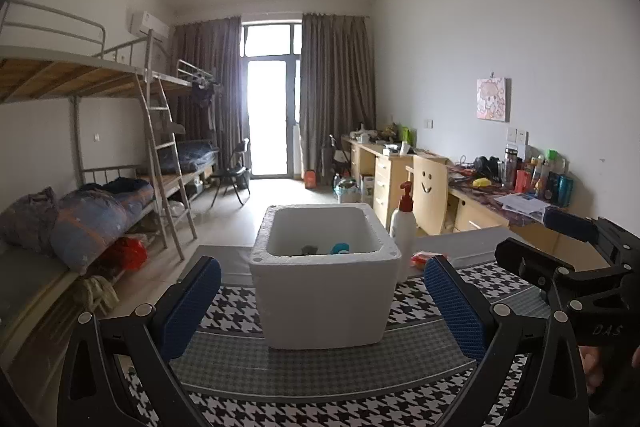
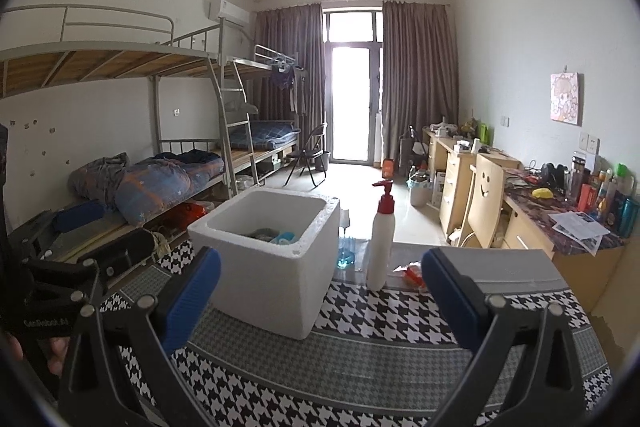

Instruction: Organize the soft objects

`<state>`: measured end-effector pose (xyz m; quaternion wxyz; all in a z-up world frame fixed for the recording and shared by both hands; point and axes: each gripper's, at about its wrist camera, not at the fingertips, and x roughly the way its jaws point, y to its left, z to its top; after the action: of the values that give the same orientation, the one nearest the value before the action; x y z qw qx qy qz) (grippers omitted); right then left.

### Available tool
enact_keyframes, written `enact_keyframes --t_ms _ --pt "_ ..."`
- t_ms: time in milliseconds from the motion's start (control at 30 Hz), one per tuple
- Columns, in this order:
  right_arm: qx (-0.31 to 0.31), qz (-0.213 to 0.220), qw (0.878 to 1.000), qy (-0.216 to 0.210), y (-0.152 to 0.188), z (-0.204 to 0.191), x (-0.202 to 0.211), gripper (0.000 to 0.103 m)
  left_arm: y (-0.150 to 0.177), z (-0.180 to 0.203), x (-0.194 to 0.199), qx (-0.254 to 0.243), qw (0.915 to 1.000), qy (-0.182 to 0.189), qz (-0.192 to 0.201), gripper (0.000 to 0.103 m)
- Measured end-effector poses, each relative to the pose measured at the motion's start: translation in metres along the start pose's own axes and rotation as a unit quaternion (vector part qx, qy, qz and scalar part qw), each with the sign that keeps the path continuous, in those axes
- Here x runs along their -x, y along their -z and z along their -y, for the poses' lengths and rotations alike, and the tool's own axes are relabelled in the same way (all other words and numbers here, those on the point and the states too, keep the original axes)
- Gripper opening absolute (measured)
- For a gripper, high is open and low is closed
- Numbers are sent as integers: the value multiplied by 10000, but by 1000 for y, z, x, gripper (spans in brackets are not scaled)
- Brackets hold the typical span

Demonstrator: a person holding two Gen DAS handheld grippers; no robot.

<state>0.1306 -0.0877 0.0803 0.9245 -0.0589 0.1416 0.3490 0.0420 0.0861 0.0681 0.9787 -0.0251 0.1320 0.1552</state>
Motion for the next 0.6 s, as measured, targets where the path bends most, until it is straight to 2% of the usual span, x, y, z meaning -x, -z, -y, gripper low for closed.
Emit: enact_keyframes --t_ms 600 --pt "85 185 9998 80 15 -12 27 102 14 4 21 36 9999 -20 142 102"
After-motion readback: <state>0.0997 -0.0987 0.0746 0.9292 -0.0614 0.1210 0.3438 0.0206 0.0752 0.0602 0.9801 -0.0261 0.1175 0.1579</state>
